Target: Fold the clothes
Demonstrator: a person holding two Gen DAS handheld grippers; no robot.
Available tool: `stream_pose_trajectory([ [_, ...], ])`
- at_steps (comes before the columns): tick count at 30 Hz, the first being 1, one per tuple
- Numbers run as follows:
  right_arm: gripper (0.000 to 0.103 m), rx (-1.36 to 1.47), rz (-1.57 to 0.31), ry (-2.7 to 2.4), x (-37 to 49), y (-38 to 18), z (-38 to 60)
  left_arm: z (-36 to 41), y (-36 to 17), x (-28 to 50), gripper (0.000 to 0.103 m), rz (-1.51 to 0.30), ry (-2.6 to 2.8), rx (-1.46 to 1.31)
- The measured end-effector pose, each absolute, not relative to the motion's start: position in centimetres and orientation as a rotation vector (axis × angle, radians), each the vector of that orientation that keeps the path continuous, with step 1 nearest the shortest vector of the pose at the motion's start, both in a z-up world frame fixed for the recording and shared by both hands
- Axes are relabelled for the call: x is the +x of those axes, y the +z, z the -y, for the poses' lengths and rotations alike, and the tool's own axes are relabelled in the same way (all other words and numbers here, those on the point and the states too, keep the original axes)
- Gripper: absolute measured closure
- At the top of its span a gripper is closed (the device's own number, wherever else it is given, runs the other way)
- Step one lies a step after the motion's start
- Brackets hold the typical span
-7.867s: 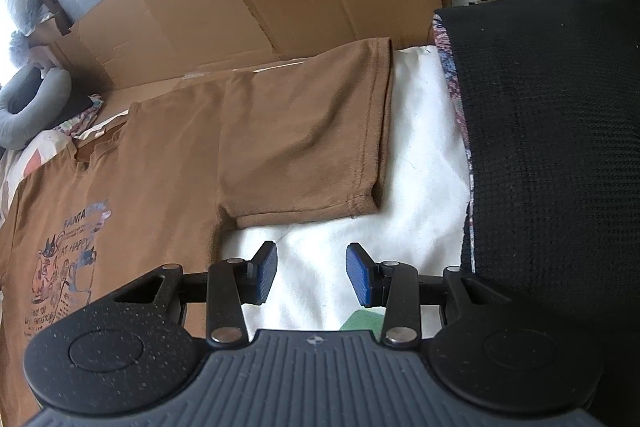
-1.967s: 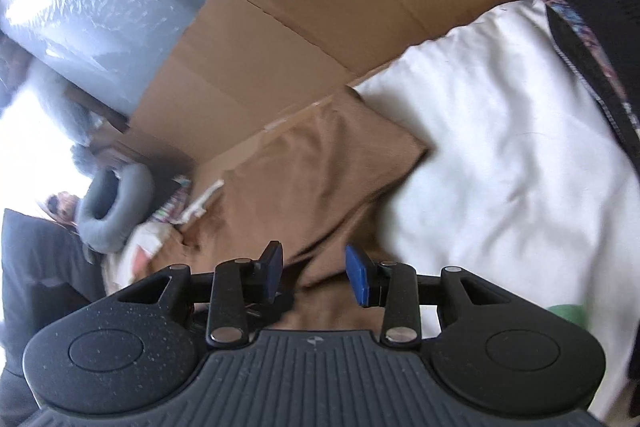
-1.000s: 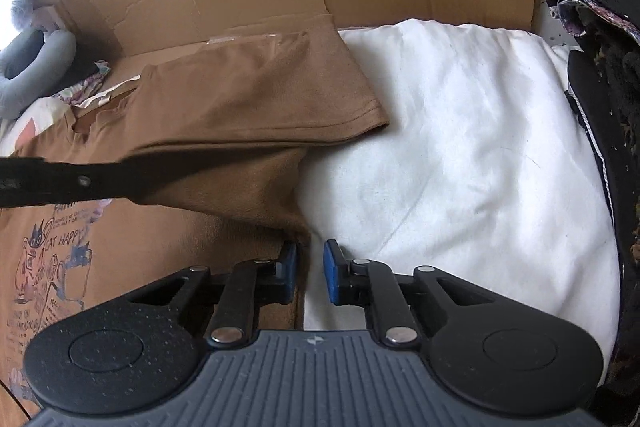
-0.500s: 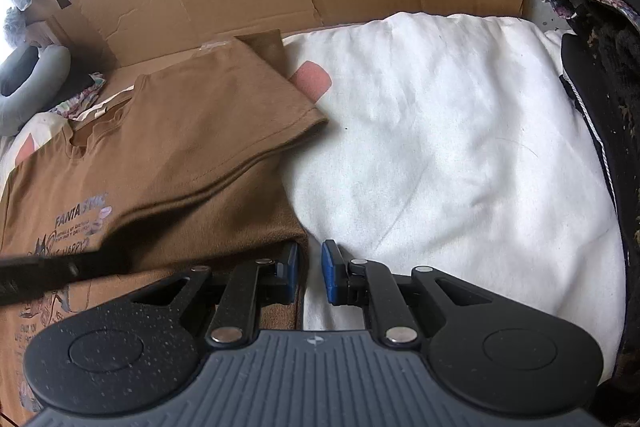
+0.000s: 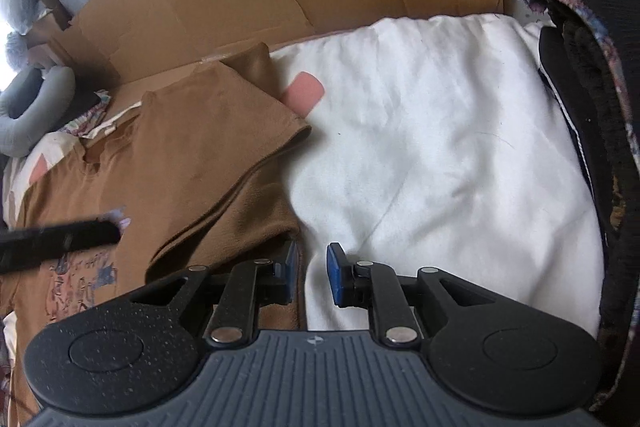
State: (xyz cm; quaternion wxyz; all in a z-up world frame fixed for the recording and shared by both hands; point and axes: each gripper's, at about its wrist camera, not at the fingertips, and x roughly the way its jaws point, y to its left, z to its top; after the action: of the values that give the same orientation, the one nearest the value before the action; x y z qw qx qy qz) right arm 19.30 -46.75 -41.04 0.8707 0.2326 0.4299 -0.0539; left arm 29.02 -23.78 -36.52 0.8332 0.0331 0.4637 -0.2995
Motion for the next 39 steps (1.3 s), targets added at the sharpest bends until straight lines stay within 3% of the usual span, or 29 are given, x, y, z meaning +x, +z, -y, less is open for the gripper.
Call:
stream_pose_trajectory([
  [20,0.077,0.384,-0.807,-0.265,18.7,-40.5,48.6,34.3,-41.6,30.8,0.068,-0.886,-0.870,0.106],
  [39,0.075,0.449,-0.773,-0.309,19.2,-41.7,49.6,36.7,-45.2,31.1,0.069,-0.860,-0.842,0.337],
])
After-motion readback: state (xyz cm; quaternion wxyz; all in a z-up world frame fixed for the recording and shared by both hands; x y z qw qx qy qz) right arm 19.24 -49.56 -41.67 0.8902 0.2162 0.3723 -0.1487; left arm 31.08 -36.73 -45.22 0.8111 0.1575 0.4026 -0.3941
